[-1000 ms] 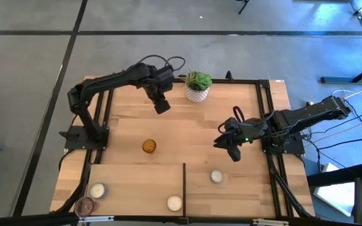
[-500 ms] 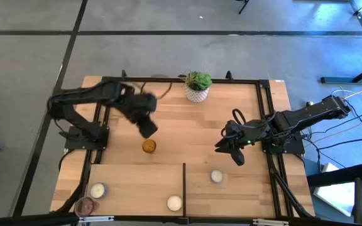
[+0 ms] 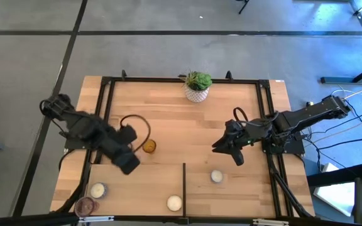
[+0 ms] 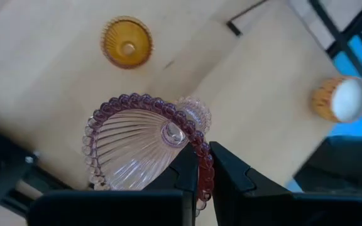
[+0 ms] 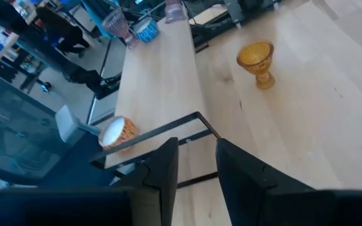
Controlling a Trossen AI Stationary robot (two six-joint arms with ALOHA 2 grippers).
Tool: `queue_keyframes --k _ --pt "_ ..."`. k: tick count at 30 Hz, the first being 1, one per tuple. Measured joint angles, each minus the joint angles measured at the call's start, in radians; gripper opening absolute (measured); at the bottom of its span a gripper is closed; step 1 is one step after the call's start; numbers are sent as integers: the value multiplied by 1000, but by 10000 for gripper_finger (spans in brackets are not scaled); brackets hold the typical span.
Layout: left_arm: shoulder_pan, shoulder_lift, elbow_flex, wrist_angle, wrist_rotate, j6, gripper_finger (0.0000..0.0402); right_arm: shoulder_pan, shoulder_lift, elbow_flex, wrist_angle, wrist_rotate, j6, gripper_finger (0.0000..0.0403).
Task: Pick & Place candle stick holders
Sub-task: Put the pink glass on the shelf
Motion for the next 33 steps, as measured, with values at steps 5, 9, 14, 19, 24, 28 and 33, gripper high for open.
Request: queue_keyframes --k 5,9,14,19,24,28,33 --pt "-121 30 30 0 -18 -142 17 9 0 0 14 1 31 110" --pt "-205 67 27 2 57 -239 16 19 0 0 13 4 38 110" --pt "-286 81 26 1 43 -396 16 35 1 0 12 9 46 110" --pt "-341 65 -15 1 2 -557 16 51 15 0 13 49 48 110" --pt "-359 61 -78 0 31 -541 16 52 58 0 16 43 67 110" --pt "-349 59 -76 0 44 -470 16 59 101 0 18 19 94 110" --pt "-278 59 -4 1 1 -297 16 79 145 0 26 18 108 110"
